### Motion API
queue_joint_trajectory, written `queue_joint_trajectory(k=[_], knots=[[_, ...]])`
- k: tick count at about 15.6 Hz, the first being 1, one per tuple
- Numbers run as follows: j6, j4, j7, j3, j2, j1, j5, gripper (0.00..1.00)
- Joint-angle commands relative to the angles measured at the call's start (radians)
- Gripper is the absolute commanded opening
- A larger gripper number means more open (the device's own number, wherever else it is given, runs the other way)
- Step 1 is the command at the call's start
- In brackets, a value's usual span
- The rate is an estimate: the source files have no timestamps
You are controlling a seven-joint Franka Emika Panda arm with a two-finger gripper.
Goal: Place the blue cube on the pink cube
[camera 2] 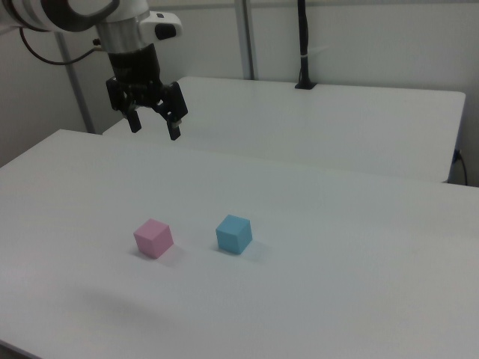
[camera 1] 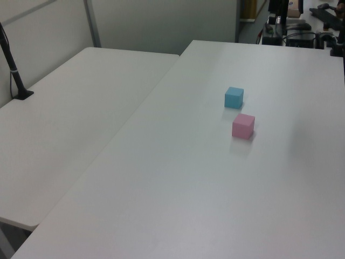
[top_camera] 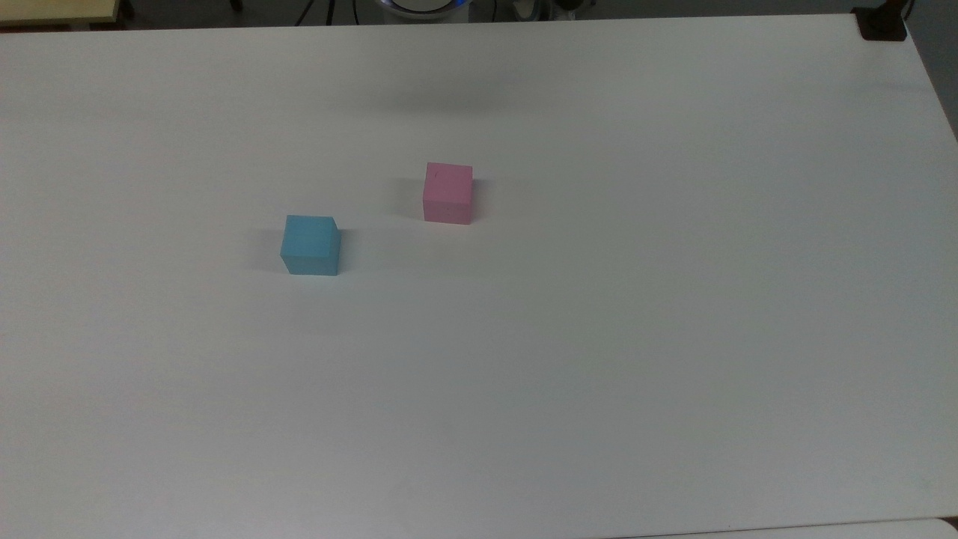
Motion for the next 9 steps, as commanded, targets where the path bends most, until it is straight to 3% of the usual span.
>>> queue_joint_trajectory(k=[1, 4, 6, 9], knots=[[-0.024, -0.011, -0.055, -0.015, -0.012, -0.008, -0.003, 1.00], [-0.018, -0.031, -0.214, -0.018, -0.009, -0.060, 0.003, 1.00], [0.084, -0.080, -0.230, -0.039, 0.011, -0.075, 0.017, 1.00], [0.220, -0.145, -0.224, -0.062, 0.070, -0.077, 0.102, 1.00]])
